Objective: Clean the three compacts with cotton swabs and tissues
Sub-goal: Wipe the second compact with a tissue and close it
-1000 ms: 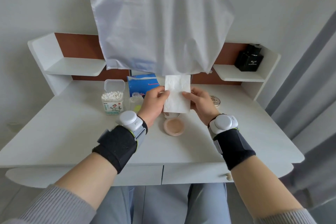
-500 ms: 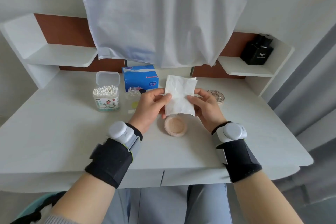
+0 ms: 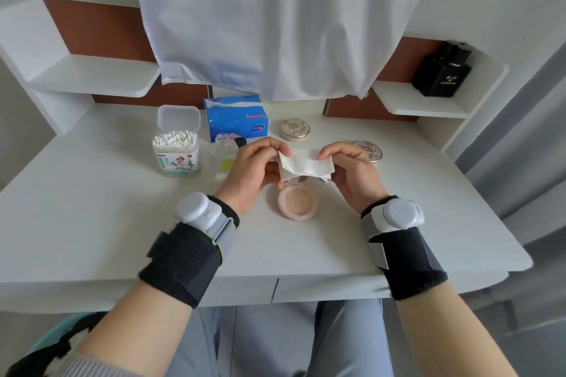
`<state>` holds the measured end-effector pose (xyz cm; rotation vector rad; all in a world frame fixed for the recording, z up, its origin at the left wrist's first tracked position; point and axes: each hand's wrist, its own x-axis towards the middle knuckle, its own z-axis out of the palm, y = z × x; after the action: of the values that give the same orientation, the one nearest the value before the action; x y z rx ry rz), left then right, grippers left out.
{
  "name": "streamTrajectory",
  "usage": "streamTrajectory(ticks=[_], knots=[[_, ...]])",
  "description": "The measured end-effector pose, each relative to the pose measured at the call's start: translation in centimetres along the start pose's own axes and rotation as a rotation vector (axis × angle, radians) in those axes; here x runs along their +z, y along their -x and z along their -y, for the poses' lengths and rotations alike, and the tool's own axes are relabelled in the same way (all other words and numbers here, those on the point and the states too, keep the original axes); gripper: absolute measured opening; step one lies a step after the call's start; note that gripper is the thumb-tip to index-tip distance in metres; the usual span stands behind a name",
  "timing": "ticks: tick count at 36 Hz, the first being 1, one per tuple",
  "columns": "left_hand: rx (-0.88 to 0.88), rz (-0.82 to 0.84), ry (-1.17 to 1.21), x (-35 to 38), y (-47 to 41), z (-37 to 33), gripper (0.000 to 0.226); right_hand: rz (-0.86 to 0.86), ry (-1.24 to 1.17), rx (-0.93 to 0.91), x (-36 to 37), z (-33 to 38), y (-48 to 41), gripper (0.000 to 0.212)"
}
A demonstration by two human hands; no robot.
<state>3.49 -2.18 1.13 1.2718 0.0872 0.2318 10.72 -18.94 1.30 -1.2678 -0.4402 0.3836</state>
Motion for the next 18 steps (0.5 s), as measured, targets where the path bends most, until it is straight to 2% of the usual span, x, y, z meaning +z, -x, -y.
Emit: streamTrajectory(ticks=[7,11,16,18], knots=[[0.0,0.009,-0.008,0.07,0.21,-0.29,0.026,-0.007,-0.006,0.014,0.24,0.29,0.23,0.053],[0.032,0.03,-0.083,0.12,0.23,-0.03,0.006,-0.028,-0.028,0.002,0.3,0.34,0.2,0.03],[0.064,0.055,-0.115,-0.01,0.29,0.05,0.023,-0.06,0.035,-0.052,0.09,0.14,0.28,0.024],[0.07,0.04,-0.101,0.05,0.26,-0.03,0.027,-0.065,0.105,-0.081,0.04,0.07,0.23,0.007]])
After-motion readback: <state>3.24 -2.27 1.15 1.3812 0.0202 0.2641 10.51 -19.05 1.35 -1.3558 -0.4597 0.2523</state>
